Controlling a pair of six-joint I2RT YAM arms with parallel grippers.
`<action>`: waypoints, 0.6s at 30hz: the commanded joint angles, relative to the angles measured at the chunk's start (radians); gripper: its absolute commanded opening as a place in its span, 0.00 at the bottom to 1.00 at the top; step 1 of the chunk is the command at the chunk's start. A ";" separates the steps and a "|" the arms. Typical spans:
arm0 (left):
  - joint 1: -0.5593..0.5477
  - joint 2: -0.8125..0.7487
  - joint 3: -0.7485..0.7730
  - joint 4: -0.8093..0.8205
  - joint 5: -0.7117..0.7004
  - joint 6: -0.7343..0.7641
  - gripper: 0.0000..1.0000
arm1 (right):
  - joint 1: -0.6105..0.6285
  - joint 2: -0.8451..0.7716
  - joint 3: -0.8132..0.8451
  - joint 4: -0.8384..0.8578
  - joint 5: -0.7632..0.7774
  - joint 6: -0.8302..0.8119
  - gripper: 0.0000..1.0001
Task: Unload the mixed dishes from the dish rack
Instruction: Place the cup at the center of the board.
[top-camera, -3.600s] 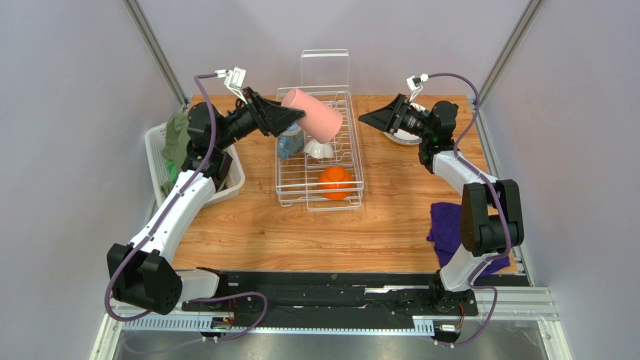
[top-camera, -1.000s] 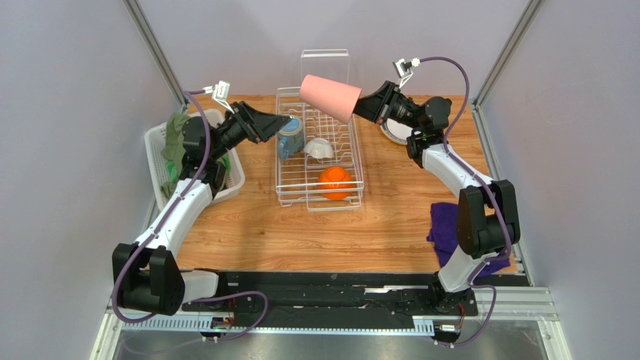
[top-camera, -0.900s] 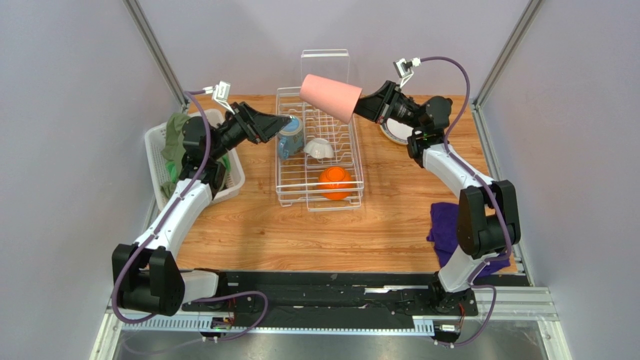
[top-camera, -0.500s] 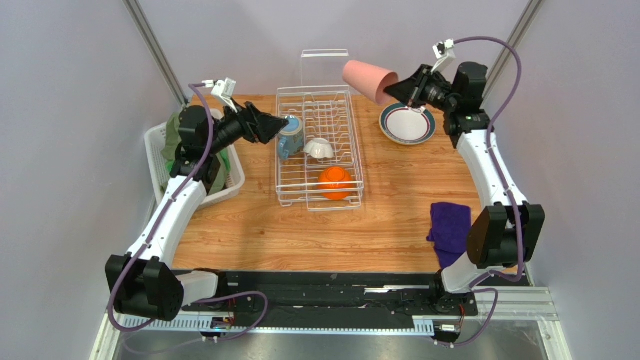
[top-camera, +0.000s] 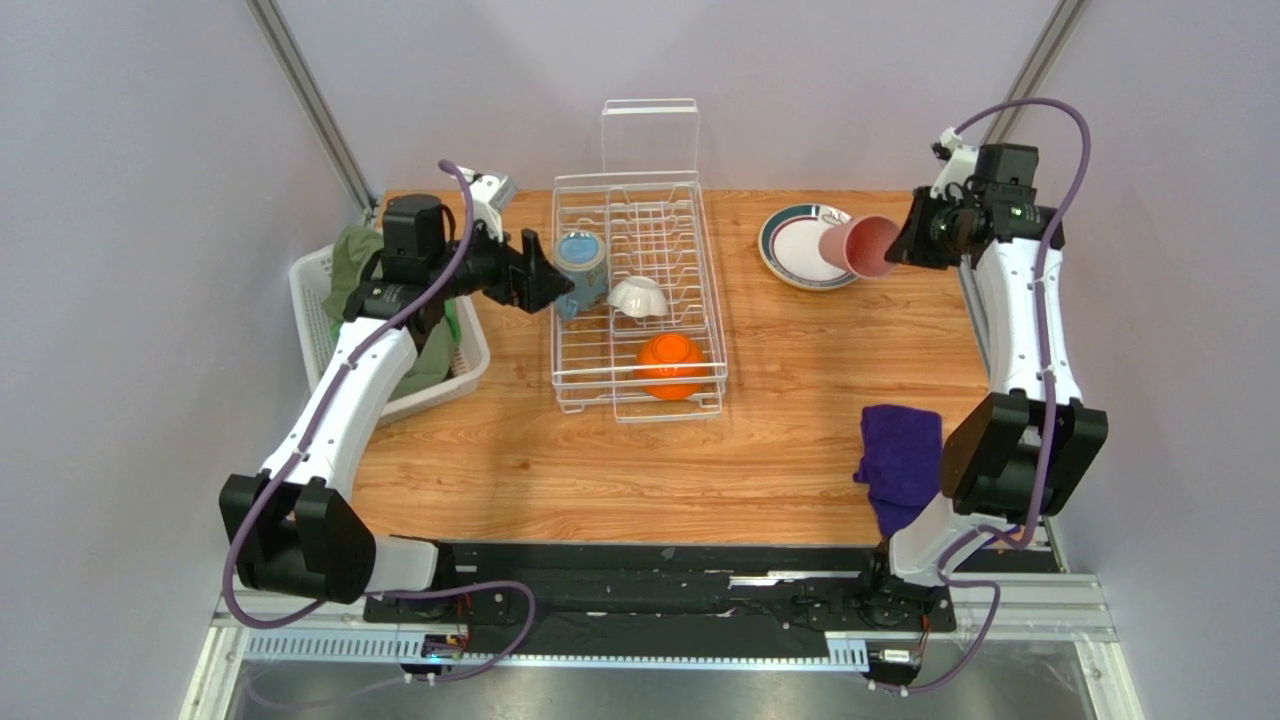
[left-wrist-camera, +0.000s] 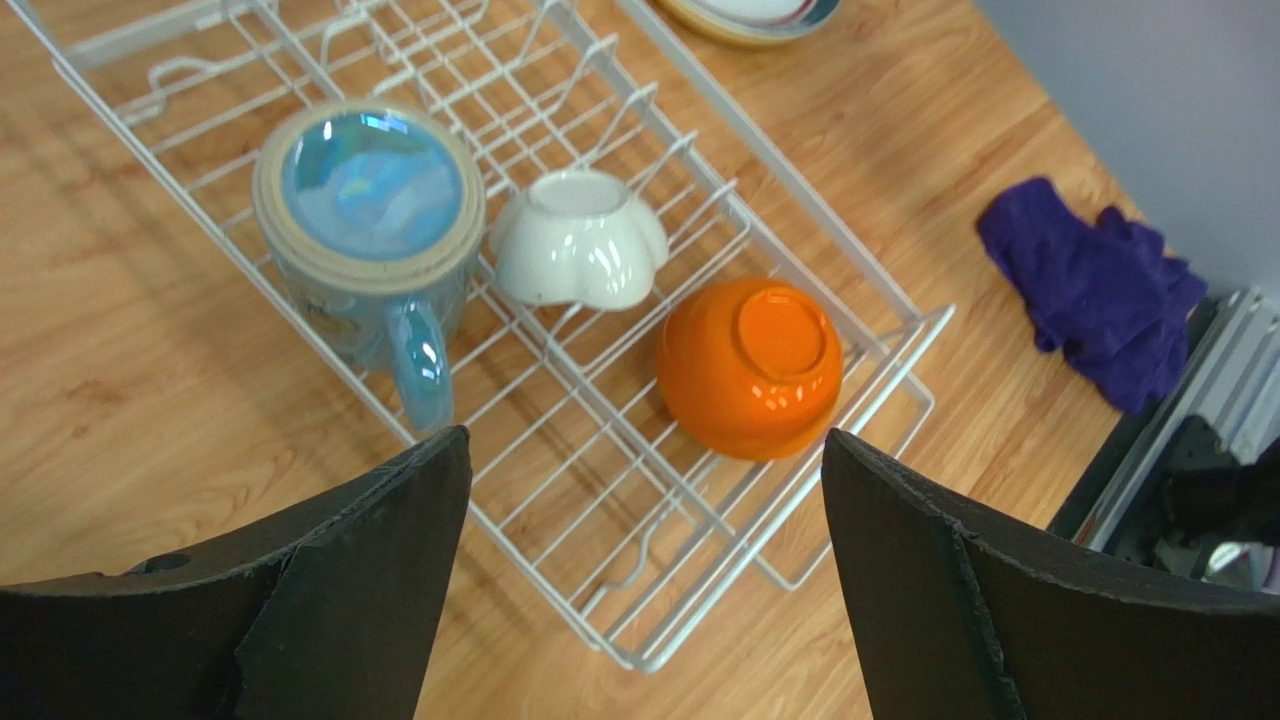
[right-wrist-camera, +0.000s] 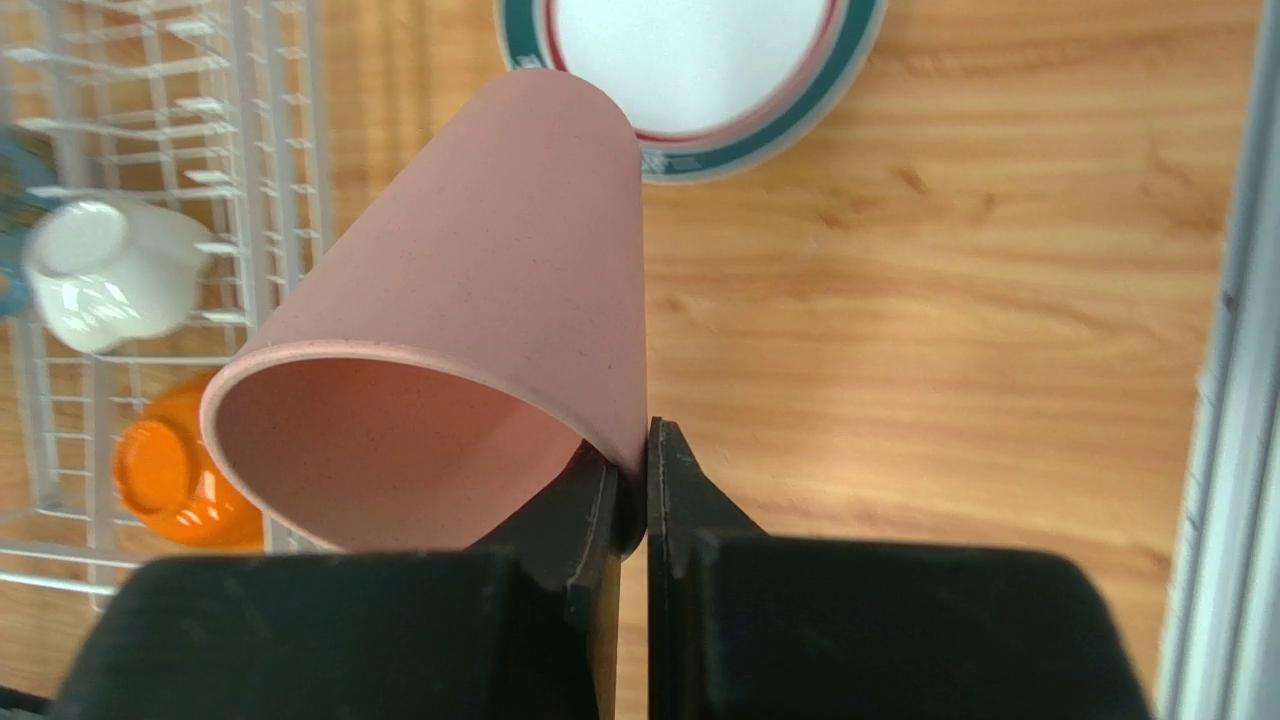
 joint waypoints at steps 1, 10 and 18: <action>0.006 0.011 0.065 -0.174 -0.010 0.189 0.94 | -0.066 0.025 0.128 -0.186 0.097 -0.142 0.00; 0.006 0.001 0.062 -0.289 -0.056 0.329 0.94 | -0.141 0.211 0.341 -0.445 0.189 -0.269 0.00; 0.006 -0.007 0.061 -0.323 -0.058 0.364 0.94 | -0.147 0.271 0.333 -0.457 0.246 -0.323 0.00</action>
